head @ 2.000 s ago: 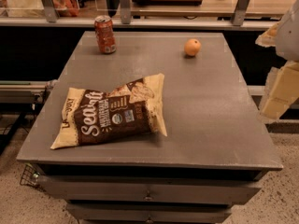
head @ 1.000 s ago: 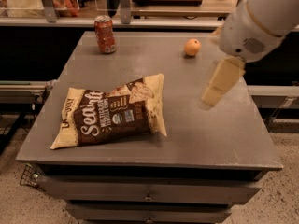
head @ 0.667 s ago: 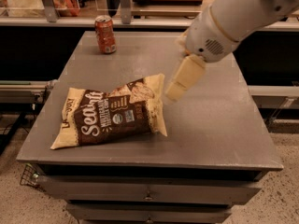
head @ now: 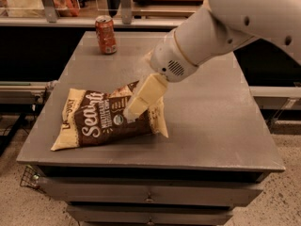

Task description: Pick brown chip bag

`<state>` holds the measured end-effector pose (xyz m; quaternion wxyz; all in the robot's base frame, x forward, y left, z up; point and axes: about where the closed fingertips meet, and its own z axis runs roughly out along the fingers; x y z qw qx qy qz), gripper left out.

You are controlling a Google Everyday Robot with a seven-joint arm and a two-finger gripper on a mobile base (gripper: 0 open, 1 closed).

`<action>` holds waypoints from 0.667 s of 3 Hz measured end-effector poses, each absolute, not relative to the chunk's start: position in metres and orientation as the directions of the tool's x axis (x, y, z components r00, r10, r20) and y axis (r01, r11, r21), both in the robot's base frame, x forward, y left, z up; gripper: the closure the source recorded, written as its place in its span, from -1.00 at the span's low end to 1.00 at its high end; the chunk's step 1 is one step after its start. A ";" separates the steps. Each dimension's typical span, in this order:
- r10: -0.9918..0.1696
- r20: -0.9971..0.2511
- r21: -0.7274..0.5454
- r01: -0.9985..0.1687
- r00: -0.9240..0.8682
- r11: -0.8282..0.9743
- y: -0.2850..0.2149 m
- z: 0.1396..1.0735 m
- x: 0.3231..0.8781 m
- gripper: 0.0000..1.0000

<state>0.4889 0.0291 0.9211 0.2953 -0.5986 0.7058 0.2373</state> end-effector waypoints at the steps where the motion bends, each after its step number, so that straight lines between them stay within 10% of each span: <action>1: -0.704 -0.703 -0.012 -0.988 -0.101 0.154 0.061 0.894 0.479 -1.00; 2: -0.710 -0.695 -0.033 -0.982 -0.110 0.185 0.069 0.883 0.483 -0.62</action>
Offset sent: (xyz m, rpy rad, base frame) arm 0.0018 0.0464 -0.0543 -0.0238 -0.0302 -0.0596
